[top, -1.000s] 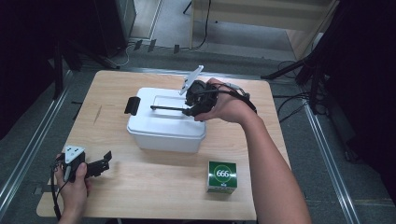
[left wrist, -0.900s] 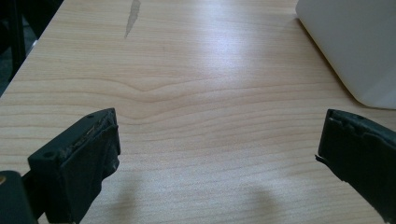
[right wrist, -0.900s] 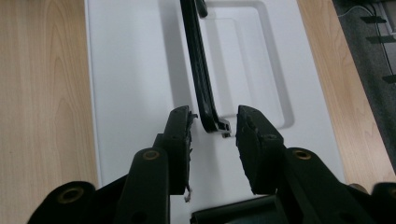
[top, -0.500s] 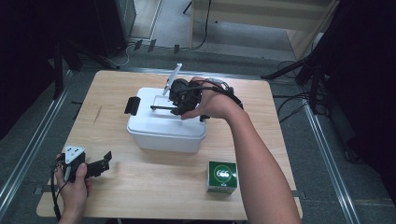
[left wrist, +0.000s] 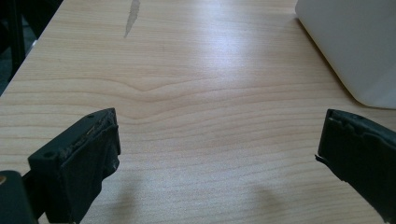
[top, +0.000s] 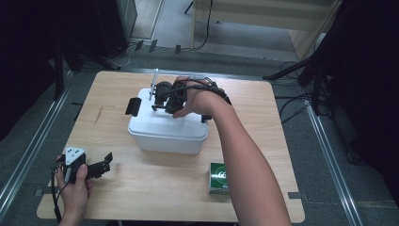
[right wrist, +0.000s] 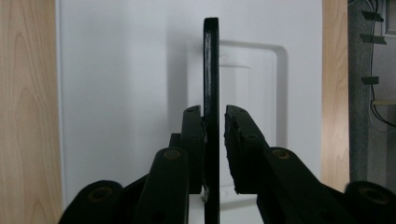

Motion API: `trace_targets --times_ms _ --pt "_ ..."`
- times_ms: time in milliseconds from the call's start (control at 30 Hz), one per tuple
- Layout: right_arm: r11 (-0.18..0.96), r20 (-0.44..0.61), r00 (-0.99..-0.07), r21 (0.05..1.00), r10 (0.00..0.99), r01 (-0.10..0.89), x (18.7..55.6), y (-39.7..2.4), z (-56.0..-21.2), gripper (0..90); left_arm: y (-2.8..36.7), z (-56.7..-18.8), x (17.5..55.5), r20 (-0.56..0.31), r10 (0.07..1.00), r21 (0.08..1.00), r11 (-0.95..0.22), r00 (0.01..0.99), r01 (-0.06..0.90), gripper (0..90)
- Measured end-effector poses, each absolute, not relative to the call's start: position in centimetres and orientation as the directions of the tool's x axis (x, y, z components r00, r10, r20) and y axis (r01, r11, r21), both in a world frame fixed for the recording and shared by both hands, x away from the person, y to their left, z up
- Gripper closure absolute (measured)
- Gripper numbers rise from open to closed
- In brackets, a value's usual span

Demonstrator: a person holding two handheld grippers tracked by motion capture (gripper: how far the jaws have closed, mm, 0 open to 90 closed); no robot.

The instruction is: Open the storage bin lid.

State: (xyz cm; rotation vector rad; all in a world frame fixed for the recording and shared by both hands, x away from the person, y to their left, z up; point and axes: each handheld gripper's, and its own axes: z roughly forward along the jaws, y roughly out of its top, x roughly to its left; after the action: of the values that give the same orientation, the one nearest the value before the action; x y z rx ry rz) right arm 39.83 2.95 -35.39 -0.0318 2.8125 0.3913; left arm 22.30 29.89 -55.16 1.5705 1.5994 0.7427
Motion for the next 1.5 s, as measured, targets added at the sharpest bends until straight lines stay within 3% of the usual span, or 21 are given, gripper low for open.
trace_targets --times_ms 67,400,867,1500 --pt "0.960 -0.310 -0.951 0.268 0.005 -0.082 39.9 2.9 -35.4 84.5 29.9 -55.2 22.3 -0.124 0.991 0.833 0.080 0.044 0.547 0.0" --pt "0.948 -0.306 -0.952 0.300 -0.007 -0.104 40.3 2.3 -34.7 85.0 29.9 -55.2 22.3 -0.125 0.991 0.833 0.076 0.051 0.549 0.0" --pt "0.930 -0.357 -0.934 0.341 -0.007 -0.137 39.4 0.7 -31.1 85.2 29.9 -55.2 22.3 -0.124 0.991 0.837 0.079 0.048 0.542 0.0" --pt "0.935 -0.371 -0.922 0.353 0.112 -0.029 39.2 -8.2 -30.3 85.3 29.8 -55.2 22.2 -0.117 0.992 0.837 0.077 0.040 0.542 0.0"
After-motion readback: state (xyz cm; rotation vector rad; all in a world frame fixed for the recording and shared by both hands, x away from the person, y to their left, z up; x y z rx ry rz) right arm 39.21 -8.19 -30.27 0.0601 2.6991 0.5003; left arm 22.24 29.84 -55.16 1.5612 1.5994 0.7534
